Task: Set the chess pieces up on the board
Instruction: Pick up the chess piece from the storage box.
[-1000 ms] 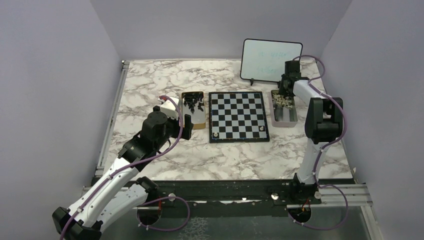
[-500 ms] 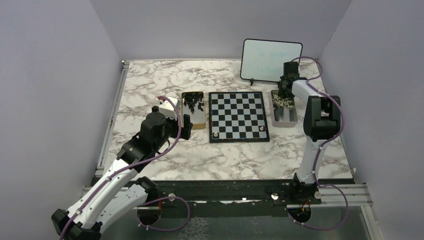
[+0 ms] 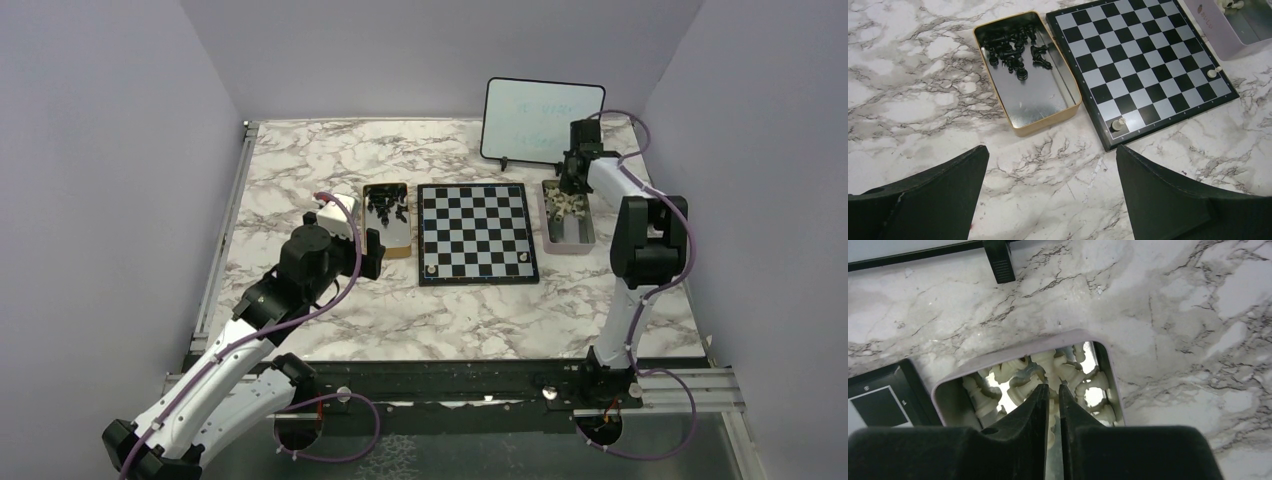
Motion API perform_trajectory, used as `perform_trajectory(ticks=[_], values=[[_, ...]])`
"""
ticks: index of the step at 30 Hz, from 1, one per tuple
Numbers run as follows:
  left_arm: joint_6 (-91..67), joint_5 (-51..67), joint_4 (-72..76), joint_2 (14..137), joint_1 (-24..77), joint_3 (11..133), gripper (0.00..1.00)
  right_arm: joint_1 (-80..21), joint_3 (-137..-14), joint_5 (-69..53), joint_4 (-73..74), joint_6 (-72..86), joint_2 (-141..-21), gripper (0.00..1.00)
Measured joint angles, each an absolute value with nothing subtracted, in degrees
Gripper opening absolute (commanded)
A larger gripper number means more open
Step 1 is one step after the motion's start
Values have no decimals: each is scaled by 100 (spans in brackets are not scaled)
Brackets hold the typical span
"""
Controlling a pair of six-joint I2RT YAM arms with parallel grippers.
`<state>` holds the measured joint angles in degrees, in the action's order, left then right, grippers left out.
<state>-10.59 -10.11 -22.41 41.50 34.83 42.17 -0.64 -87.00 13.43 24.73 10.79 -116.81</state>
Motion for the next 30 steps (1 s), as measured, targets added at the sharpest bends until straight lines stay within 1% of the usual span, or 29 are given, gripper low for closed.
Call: perform_trajectory(ticks=[5,10,20,30], values=[[-1061,-1004,-2241,4121,3483,4217,99,-64,-8698,1345,2707,1253,-11251,28],[-1061,-969,-2239,4119,3483,4217,99,-64,-8534,1345,2711,1376,-10914,30],[-1063,-880,-2237,4185,3483,4204,99,-64,-8005,1297,2714,1603,-10914,33],[-1061,-878,-2237,4187,3483,4193,99,-64,-7999,1212,2670,1579,-11198,35]])
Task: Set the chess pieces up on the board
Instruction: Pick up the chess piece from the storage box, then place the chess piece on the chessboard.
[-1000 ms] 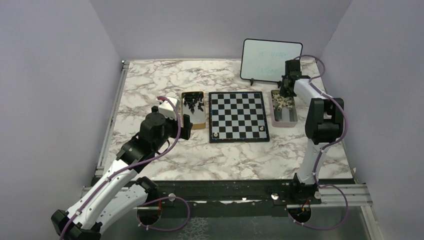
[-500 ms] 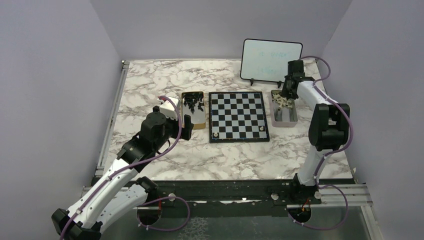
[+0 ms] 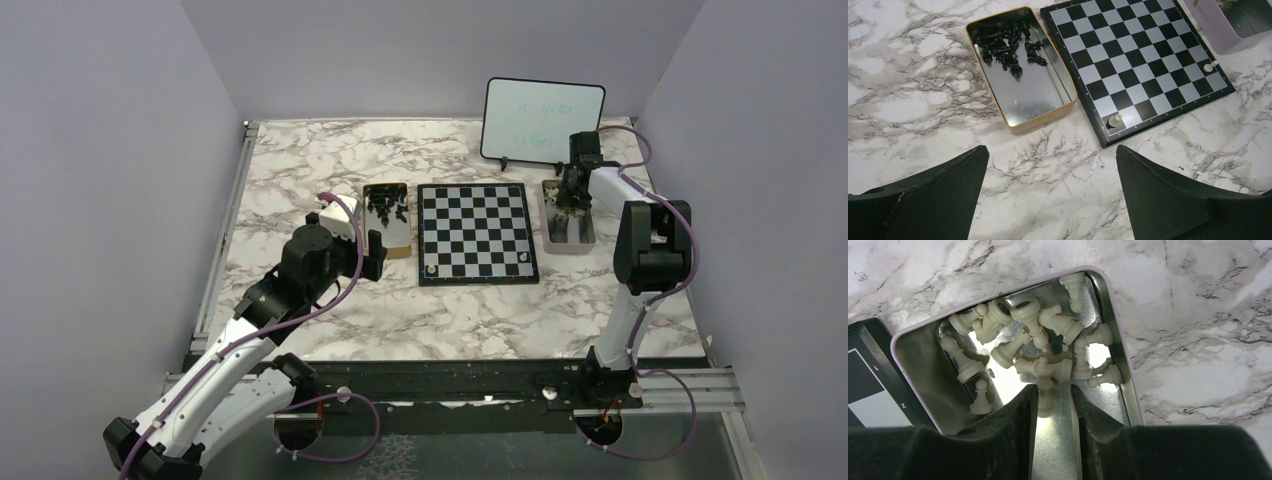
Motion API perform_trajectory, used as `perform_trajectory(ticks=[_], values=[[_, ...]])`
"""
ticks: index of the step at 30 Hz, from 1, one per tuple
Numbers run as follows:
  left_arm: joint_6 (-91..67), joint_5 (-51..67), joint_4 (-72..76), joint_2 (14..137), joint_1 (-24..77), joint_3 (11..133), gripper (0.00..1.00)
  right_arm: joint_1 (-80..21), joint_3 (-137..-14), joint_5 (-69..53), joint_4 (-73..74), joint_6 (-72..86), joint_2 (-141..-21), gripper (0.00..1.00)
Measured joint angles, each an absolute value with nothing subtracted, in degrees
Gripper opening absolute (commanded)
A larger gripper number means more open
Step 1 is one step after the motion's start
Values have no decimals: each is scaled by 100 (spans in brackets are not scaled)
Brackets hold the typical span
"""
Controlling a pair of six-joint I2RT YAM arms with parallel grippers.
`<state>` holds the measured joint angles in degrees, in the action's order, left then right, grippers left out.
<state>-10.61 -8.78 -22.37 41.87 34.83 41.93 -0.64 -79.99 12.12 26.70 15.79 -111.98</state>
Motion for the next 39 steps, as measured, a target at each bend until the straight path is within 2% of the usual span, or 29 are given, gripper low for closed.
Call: perform_trajectory(ticks=[9,15,22,34,39], values=[[-1061,-878,-2237,4174,3483,4191,99,-64,-8152,1125,2661,1538,-11463,31],[-1061,-882,-2237,4101,3483,4185,99,-64,-8182,1127,2668,1496,-11476,20],[-1063,-882,-2239,4130,3483,4180,99,-64,-8221,1170,2727,1492,-11426,19],[-1302,-781,-2281,4458,3483,4180,96,-119,-8173,1072,2827,1269,-10508,18],[-1562,-526,-2285,4519,3483,4182,92,-266,-7594,720,2613,1140,-9710,18]])
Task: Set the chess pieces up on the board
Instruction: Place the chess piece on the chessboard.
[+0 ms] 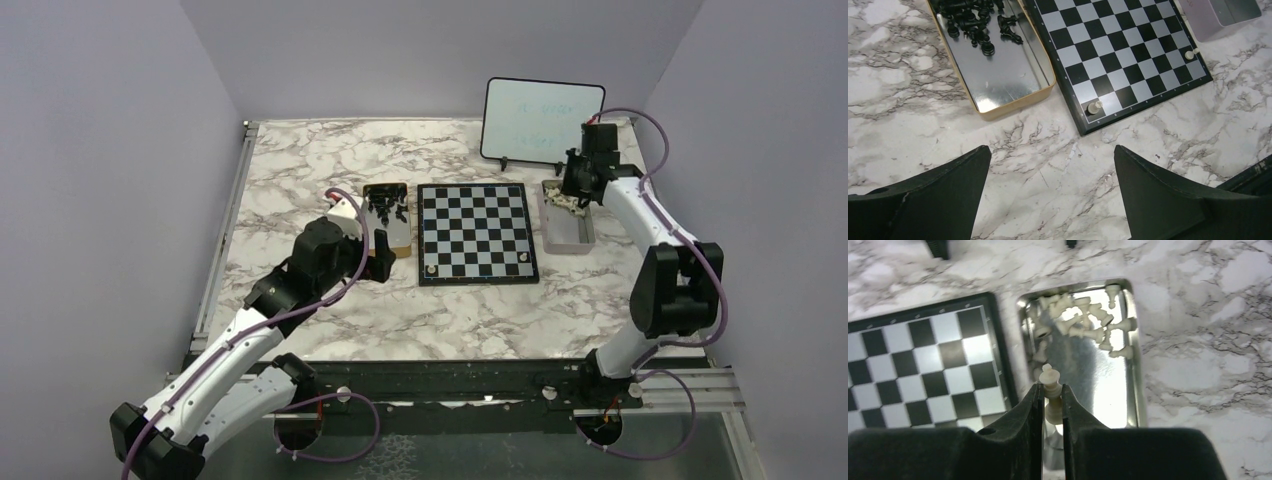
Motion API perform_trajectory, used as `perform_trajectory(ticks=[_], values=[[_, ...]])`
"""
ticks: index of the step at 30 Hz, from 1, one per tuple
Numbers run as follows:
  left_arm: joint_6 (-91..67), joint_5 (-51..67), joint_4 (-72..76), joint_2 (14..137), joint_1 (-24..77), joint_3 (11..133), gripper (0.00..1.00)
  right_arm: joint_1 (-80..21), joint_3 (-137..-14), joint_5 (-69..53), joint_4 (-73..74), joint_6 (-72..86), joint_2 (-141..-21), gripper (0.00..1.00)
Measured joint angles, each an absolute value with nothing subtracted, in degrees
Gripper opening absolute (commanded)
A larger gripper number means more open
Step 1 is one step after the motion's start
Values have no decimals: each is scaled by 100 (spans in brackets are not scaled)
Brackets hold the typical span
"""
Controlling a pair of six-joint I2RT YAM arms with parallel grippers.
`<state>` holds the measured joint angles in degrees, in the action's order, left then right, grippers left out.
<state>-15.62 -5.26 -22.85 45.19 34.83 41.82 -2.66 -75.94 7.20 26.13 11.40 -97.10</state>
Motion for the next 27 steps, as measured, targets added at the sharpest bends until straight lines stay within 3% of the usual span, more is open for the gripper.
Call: perform_trajectory(ticks=[12,17,27], values=[[-2558,681,-2058,5273,3483,4560,75,-1455,-5513,-1011,674,163,-7638,18],[-2770,1048,-1949,5894,3483,5349,67,-1852,-4482,-2051,-578,-132,-6928,18],[-2606,2292,-1481,7067,3483,6827,56,-2287,-3946,-3863,-1870,-482,-6361,18]])
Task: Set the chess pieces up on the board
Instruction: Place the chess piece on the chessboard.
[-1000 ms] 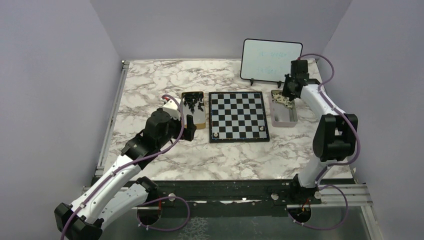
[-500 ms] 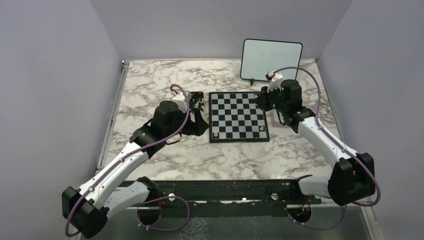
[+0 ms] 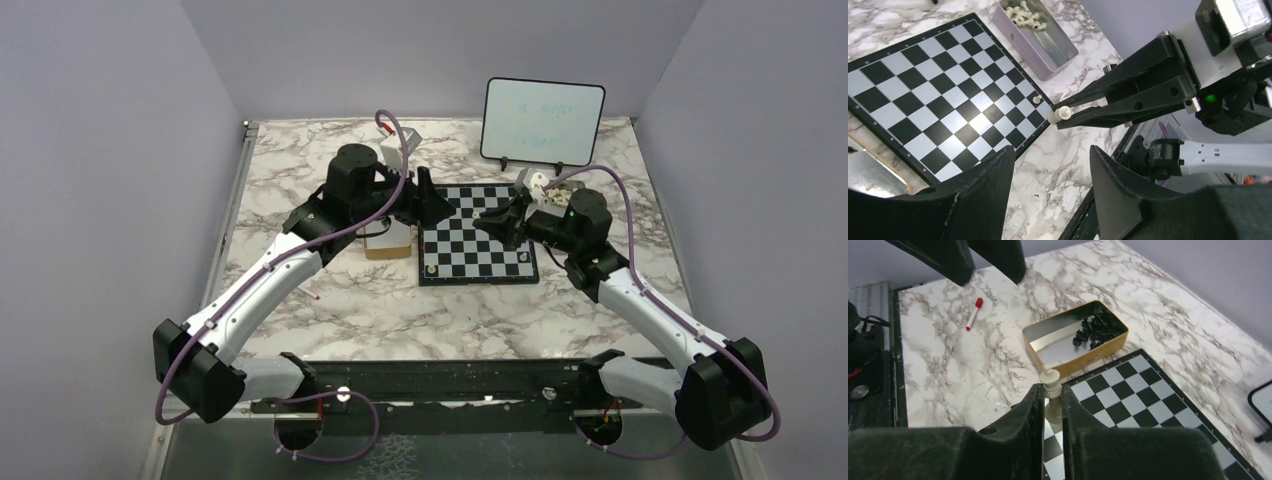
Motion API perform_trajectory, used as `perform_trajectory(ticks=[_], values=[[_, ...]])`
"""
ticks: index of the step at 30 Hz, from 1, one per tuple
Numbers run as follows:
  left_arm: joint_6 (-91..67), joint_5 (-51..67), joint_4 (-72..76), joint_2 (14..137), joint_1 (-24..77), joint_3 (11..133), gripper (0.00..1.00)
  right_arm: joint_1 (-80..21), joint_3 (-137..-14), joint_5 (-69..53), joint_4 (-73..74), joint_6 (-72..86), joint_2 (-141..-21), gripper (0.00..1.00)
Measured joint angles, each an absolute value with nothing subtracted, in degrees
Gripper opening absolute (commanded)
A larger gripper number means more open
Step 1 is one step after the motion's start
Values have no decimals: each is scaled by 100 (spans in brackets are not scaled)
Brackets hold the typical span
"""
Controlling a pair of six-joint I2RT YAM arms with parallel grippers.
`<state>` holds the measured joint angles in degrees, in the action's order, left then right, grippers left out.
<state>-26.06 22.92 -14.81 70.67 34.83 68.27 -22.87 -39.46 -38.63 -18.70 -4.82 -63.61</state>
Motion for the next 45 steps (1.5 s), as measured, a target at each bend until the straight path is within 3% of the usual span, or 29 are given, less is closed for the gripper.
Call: perform_trajectory(ticks=[9,17,24,28,34,45], values=[[-2265,3055,-1245,7494,3483,6893,51,-2355,-3938,-4637,-2156,-502,-6366,18],[-2115,3229,-934,7771,3500,6893,36,-2394,-3938,-4735,-2222,-464,-6370,18],[-1957,3415,-913,8134,3621,6897,39,-2379,-3938,-4757,-2187,-395,-6381,18],[-1855,3430,-915,8149,3704,6923,50,-2379,-3938,-4759,-2137,-390,-6381,18],[-1798,3413,-882,8187,3802,6967,52,-2394,-3938,-4762,-2110,-368,-6381,18],[-2099,2886,-891,8189,3970,6995,43,-2390,-3938,-4598,-2071,-375,-6381,17]])
